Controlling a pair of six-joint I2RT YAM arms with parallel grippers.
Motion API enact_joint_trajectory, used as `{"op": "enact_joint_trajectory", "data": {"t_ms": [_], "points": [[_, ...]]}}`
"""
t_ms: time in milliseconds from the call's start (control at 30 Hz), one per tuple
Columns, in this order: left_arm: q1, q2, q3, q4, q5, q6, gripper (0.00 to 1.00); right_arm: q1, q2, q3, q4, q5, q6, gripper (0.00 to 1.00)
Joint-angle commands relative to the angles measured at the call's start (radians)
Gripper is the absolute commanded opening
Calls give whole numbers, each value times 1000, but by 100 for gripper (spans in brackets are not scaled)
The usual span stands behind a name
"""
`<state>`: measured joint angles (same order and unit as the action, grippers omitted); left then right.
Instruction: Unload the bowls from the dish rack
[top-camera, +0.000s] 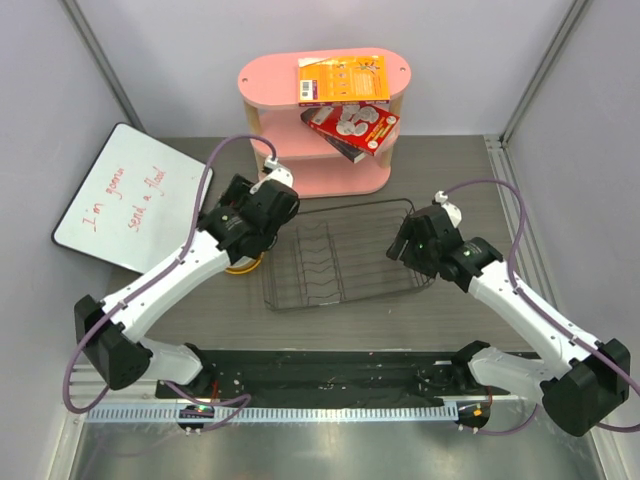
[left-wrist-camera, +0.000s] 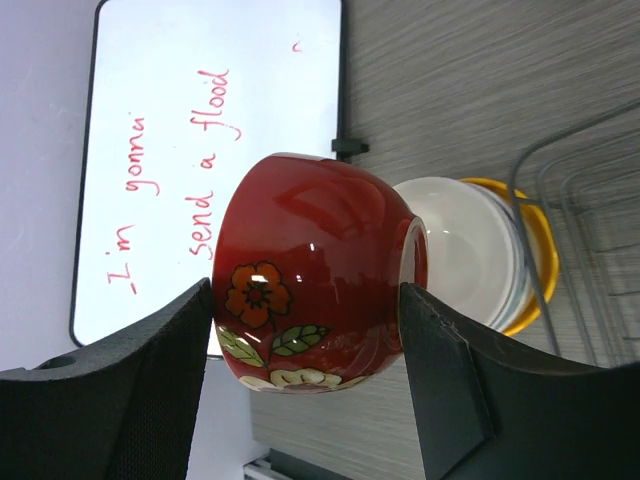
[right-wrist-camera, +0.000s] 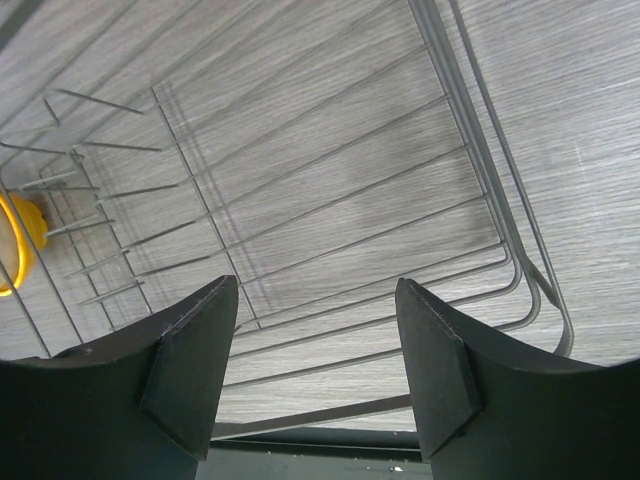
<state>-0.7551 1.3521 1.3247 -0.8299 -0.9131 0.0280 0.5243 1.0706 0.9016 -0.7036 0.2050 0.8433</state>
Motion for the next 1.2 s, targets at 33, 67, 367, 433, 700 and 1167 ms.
{"op": "enact_joint_trajectory", "data": {"t_ms": [33, 67, 367, 433, 700, 1167], "points": [[30, 57, -16, 109, -139, 67, 0, 0, 22, -13, 35, -32, -21, 70], [28, 73, -19, 112, -145, 75, 0, -1, 23, -16, 39, -39, -24, 70], [28, 153, -41, 101, -173, 101, 0, -4, 17, -70, 81, -64, -15, 70], [28, 153, -68, 126, -187, 108, 0, -6, 17, -81, 87, -72, -15, 70], [25, 211, -85, 86, -204, 62, 0, -10, 23, -96, 110, -90, -12, 70], [-44, 269, -64, 81, -285, 44, 21, -14, 15, -101, 112, -88, -15, 70]]}}
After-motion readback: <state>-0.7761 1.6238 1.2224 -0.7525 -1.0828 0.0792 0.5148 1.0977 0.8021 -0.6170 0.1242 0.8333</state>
